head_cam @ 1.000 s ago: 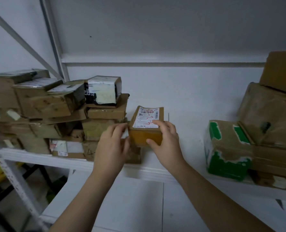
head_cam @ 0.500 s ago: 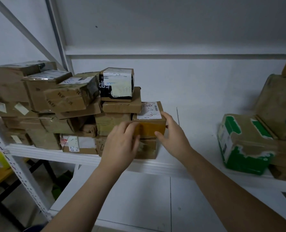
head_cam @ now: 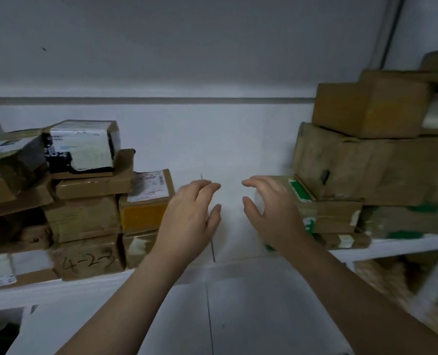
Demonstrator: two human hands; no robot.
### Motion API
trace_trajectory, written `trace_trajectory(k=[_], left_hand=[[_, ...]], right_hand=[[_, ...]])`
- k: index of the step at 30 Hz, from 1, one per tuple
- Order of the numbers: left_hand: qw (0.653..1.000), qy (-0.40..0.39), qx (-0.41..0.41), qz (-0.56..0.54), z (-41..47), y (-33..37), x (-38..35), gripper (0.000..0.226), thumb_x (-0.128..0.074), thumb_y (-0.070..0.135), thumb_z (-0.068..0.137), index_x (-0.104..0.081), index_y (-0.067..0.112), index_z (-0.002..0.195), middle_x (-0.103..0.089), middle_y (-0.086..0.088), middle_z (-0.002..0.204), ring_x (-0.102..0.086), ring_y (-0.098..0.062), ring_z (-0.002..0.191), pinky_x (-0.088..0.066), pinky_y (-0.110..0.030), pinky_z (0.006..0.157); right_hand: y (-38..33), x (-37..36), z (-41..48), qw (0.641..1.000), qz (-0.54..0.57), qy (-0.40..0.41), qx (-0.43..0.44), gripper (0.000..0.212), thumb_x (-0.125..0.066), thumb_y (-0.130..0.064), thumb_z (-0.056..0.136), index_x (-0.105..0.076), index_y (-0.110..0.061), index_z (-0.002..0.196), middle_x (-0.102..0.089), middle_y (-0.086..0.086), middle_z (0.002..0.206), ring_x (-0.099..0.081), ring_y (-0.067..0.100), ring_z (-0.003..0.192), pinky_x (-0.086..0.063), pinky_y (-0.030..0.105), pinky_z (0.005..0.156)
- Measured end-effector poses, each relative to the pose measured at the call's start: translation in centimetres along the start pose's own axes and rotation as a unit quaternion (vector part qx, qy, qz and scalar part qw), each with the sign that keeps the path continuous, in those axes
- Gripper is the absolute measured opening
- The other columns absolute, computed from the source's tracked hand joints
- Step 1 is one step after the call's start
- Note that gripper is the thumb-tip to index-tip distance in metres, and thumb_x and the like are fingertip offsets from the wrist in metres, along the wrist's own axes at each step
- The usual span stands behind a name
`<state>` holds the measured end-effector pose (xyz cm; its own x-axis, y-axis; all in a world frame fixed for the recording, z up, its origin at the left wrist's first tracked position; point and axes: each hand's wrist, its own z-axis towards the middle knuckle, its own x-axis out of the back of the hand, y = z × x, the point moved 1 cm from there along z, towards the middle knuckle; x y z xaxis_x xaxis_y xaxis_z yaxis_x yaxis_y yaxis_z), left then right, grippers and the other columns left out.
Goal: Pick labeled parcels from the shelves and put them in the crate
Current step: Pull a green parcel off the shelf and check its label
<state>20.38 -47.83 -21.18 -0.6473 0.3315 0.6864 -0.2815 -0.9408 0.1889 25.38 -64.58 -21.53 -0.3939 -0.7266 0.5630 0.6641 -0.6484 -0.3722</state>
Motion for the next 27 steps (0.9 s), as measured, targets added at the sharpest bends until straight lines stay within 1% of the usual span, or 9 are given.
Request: trace_trajectory(k=[6,10,12,16,18,19,21,24,27], left_hand=[[0.992,-0.123,-0.006,-0.039,1.8,5.9,-6.5,0.051,-0.046,0.037,0.097,-0.034,0.024,0.144,-0.032,-0.001,0.151,-0.033,-0.02,0.135,-0.031,-0.033,0.108],[0.984,-0.18,-0.008,-0.006,2.8,9.0,-10.8,0.05,-0.04,0.046,0.097,-0.034,0.028,0.143,-0.026,-0.009,0.154,-0.036,-0.029,0.132,-0.038,-0.04,0.104],[0.979,-0.198,0.029,-0.039,3.3,9.9,-12.5,0.05,-0.038,0.051,0.095,-0.039,0.029,0.14,-0.028,-0.013,0.151,-0.042,-0.033,0.125,-0.044,-0.043,0.1],[0.963,-0.105,0.138,-0.204,2.5,10.4,-13.7,0.046,-0.038,0.042,0.098,-0.04,0.02,0.139,-0.046,-0.005,0.136,-0.056,-0.019,0.106,-0.054,-0.034,0.082],[0.913,-0.059,0.242,-0.322,1.4,10.3,-13.2,0.037,-0.036,0.037,0.101,-0.044,0.021,0.134,-0.056,0.003,0.122,-0.058,-0.005,0.094,-0.051,-0.015,0.071],[0.884,-0.04,0.278,-0.373,0.8,10.3,-12.8,0.031,-0.036,0.033,0.101,-0.05,0.023,0.127,-0.059,0.003,0.119,-0.058,-0.001,0.093,-0.048,-0.01,0.071],[0.842,0.001,0.321,-0.433,-0.3,10.1,-12.2,0.027,-0.036,0.027,0.101,-0.061,0.024,0.114,-0.065,0.004,0.115,-0.059,0.0,0.098,-0.048,-0.017,0.084],[0.81,0.02,0.361,-0.462,-1.5,10.0,-10.9,0.035,-0.035,0.024,0.1,-0.068,0.019,0.11,-0.067,0.006,0.112,-0.06,-0.003,0.105,-0.046,-0.027,0.097],[0.803,0.019,0.369,-0.468,-2.8,10.2,-9.8,0.038,-0.031,0.026,0.102,-0.069,0.022,0.111,-0.067,0.006,0.111,-0.059,-0.001,0.105,-0.043,-0.018,0.095]], right_hand=[[7.3,4.0,-3.5,0.991,-0.094,-0.032,-0.086,0.029,-0.06,-0.012,0.088,-0.062,-0.01,0.116,-0.061,0.007,0.118,-0.054,0.026,0.109,-0.047,0.037,0.093],[10.1,5.7,-5.2,0.985,-0.057,-0.075,-0.141,0.04,-0.056,-0.01,0.091,-0.053,-0.012,0.13,-0.053,0.002,0.129,-0.052,0.016,0.113,-0.038,0.019,0.092],[11.0,5.9,-5.7,0.979,0.016,-0.095,-0.181,0.045,-0.057,-0.009,0.091,-0.048,-0.017,0.135,-0.053,-0.001,0.127,-0.054,0.011,0.105,-0.043,0.02,0.089],[11.9,4.9,-6.4,0.952,0.179,-0.111,-0.22,0.061,-0.064,-0.013,0.088,-0.037,-0.03,0.14,-0.049,-0.008,0.129,-0.053,0.009,0.115,-0.05,0.038,0.097],[11.8,4.1,-6.7,0.955,0.173,-0.124,-0.204,0.07,-0.069,-0.021,0.085,-0.032,-0.031,0.143,-0.037,-0.007,0.133,-0.044,0.005,0.117,-0.046,0.026,0.099],[11.7,3.8,-6.7,0.961,0.152,-0.123,-0.196,0.071,-0.071,-0.025,0.083,-0.032,-0.029,0.143,-0.033,-0.007,0.132,-0.041,0.002,0.113,-0.043,0.015,0.094],[11.1,3.6,-6.3,0.977,0.104,-0.087,-0.165,0.067,-0.075,-0.033,0.078,-0.039,-0.022,0.133,-0.032,-0.005,0.13,-0.041,0.002,0.107,-0.036,0.005,0.081],[9.9,3.1,-5.7,0.993,0.041,-0.036,-0.101,0.062,-0.072,-0.054,0.067,-0.046,-0.019,0.111,-0.041,-0.003,0.117,-0.047,0.011,0.097,-0.044,0.017,0.072],[8.9,2.1,-5.4,0.996,-0.011,-0.012,-0.09,0.068,-0.063,-0.071,0.058,-0.04,-0.02,0.095,-0.036,-0.003,0.103,-0.046,0.015,0.084,-0.045,0.024,0.063]])
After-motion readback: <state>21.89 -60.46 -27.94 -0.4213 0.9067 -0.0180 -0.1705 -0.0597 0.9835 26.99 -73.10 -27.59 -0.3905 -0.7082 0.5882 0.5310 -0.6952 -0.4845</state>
